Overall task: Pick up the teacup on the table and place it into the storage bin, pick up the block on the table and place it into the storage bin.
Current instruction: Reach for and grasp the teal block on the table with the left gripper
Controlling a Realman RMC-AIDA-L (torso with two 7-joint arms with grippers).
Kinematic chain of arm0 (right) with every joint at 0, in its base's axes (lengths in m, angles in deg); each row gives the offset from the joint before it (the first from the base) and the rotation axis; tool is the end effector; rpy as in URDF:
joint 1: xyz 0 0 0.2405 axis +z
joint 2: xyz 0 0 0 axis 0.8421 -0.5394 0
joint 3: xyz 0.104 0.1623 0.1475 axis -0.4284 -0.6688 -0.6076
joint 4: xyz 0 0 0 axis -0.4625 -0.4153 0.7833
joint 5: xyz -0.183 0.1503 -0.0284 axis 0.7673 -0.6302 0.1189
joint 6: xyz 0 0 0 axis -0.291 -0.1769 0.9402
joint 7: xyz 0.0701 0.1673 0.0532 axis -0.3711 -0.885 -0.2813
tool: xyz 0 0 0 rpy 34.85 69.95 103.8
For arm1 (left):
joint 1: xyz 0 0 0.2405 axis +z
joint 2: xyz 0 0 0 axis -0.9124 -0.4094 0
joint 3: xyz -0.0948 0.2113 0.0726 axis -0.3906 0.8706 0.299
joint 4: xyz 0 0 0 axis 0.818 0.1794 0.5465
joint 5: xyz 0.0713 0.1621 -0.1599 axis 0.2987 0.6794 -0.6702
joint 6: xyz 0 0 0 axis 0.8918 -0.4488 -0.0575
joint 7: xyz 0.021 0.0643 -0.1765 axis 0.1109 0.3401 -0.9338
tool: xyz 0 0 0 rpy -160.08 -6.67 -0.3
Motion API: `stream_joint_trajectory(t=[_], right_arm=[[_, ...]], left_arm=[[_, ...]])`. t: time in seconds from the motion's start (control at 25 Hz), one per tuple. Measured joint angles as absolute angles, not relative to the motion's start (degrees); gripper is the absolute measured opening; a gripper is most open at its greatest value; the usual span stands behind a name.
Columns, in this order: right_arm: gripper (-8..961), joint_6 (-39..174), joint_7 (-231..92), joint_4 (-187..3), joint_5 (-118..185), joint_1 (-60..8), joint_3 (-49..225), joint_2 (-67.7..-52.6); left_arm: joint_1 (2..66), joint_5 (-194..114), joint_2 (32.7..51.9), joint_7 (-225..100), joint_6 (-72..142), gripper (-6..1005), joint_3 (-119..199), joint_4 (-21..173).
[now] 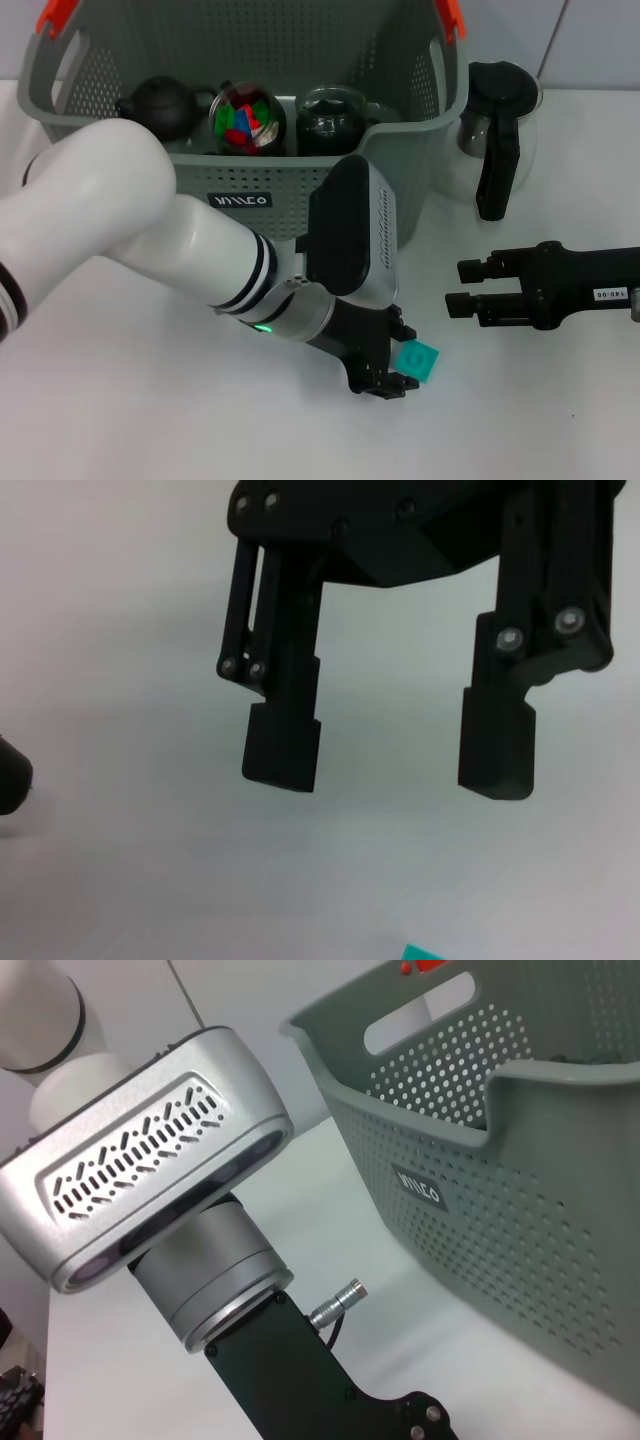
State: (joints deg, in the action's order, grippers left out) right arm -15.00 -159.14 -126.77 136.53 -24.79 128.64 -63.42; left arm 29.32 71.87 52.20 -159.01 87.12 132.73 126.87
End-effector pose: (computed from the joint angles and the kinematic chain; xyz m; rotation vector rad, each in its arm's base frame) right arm 0.2464 0.3572 -0.0374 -2.8893 0.8330 0.5292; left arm -0.1529 0.3496 -0.1884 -3.0434 0.1152 0.1783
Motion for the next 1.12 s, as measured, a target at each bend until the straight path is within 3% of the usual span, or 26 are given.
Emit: stream_joint_trajectory(t=[1.12], right_arm=[[641, -15.20, -159.17, -126.99, 136.45, -24.96, 128.64, -63.22]], left_arm=[[28.09, 71.86, 52.20, -160.92, 83.67, 545, 135.86, 125.77]])
